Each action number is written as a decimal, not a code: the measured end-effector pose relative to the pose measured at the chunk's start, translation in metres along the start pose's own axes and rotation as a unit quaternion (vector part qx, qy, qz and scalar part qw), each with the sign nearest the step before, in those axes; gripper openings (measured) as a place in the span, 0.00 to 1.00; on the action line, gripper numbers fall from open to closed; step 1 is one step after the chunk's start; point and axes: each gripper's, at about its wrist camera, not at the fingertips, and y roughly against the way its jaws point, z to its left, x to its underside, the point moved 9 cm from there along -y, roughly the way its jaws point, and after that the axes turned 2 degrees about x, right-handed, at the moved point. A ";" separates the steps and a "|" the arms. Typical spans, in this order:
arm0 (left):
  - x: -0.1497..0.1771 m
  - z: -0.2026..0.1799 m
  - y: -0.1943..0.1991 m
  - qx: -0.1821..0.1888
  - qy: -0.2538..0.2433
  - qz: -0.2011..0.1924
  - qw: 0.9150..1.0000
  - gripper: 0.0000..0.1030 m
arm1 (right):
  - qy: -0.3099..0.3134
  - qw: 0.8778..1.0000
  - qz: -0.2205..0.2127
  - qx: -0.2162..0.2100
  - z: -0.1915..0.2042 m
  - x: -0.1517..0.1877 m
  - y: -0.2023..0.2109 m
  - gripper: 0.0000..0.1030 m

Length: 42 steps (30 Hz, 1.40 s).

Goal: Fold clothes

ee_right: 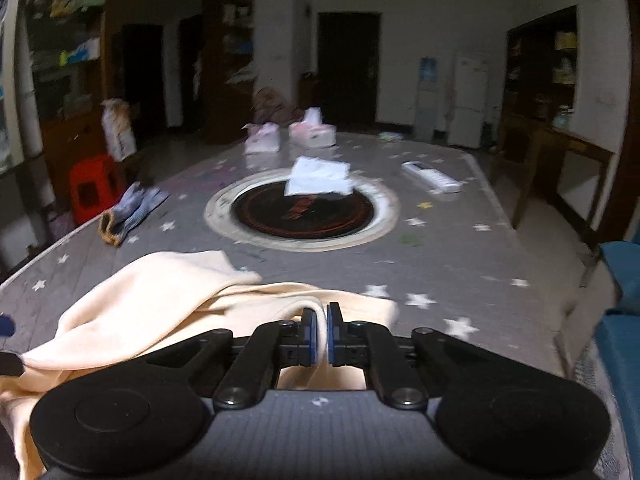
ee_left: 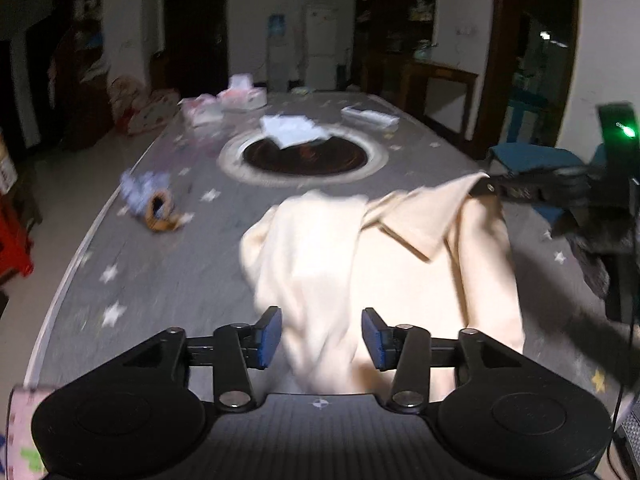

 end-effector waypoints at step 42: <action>-0.066 -0.035 -0.152 -0.034 -0.076 0.031 0.996 0.53 | -0.159 0.984 0.044 0.070 -0.130 0.115 0.138 0.57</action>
